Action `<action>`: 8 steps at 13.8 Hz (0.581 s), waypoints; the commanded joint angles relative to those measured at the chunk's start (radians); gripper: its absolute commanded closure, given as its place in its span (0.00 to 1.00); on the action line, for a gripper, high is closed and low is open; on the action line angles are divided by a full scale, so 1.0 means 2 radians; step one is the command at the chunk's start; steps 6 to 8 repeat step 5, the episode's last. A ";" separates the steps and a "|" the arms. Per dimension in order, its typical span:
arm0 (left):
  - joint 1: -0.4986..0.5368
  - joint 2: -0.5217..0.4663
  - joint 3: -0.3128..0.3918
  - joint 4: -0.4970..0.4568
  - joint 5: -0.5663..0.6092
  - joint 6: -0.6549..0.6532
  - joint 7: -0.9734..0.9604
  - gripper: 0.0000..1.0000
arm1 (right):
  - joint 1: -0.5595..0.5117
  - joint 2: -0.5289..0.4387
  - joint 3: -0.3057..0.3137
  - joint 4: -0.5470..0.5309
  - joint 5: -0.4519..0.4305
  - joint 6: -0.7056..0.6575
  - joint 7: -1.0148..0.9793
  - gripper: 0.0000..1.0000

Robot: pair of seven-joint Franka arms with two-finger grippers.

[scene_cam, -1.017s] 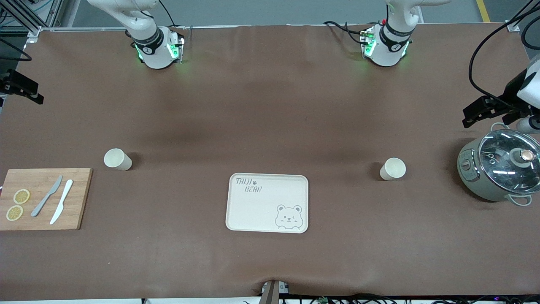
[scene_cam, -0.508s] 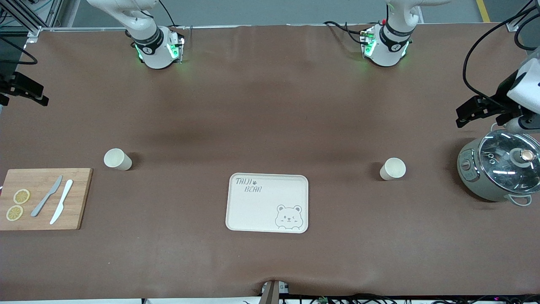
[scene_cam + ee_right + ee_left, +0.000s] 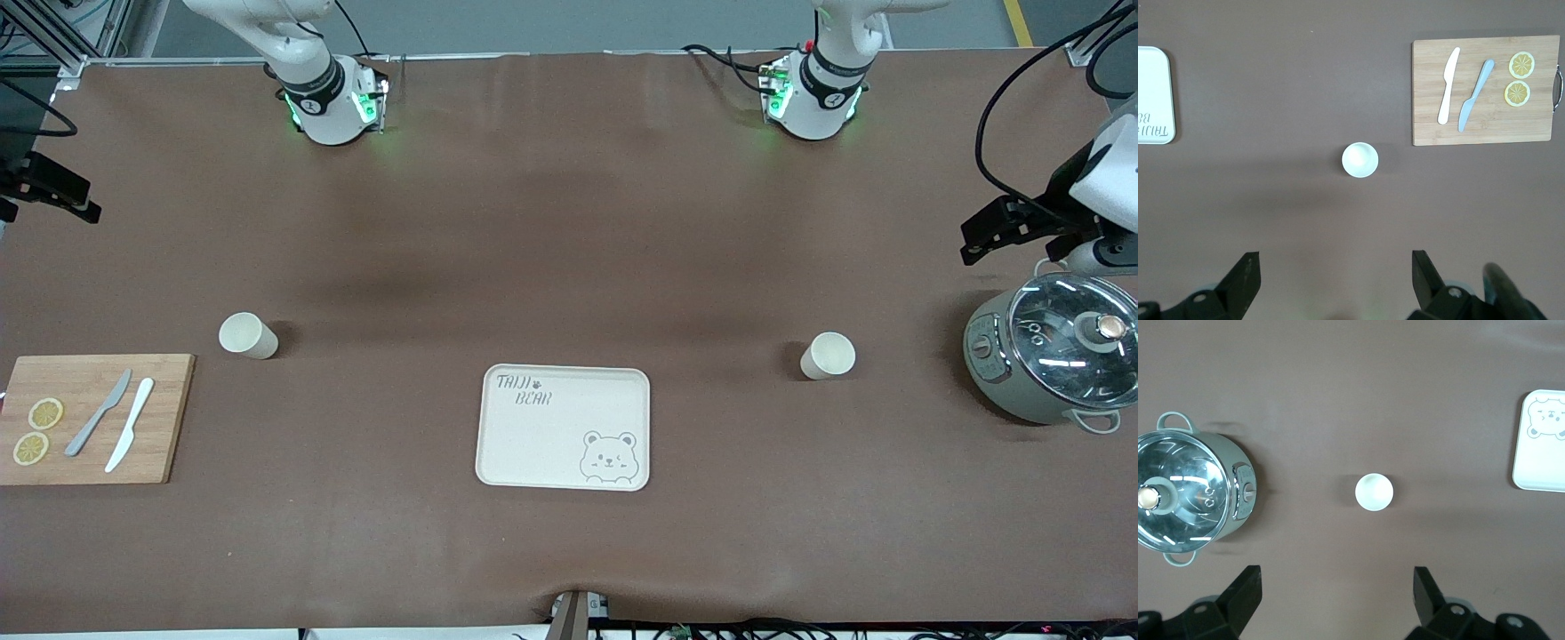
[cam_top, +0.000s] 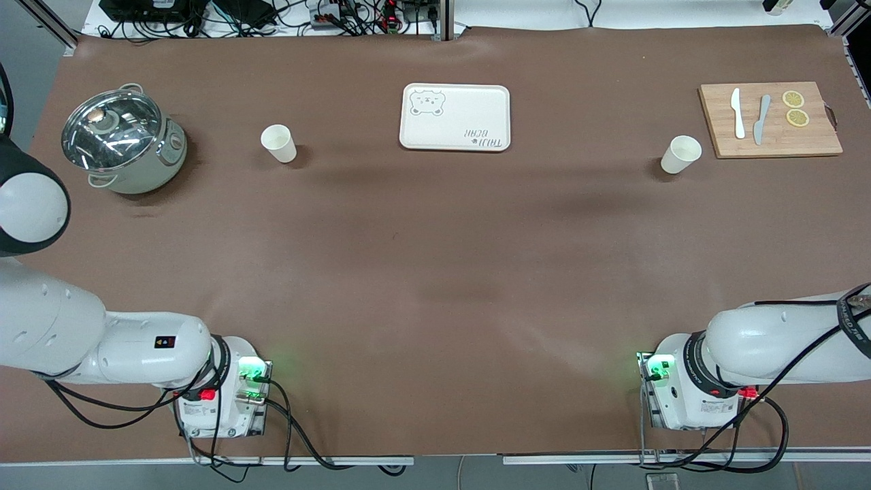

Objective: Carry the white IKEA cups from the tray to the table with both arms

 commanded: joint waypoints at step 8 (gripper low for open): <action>0.005 -0.003 -0.001 0.009 -0.017 -0.020 0.006 0.00 | 0.000 0.002 0.001 0.006 -0.009 -0.004 0.008 0.00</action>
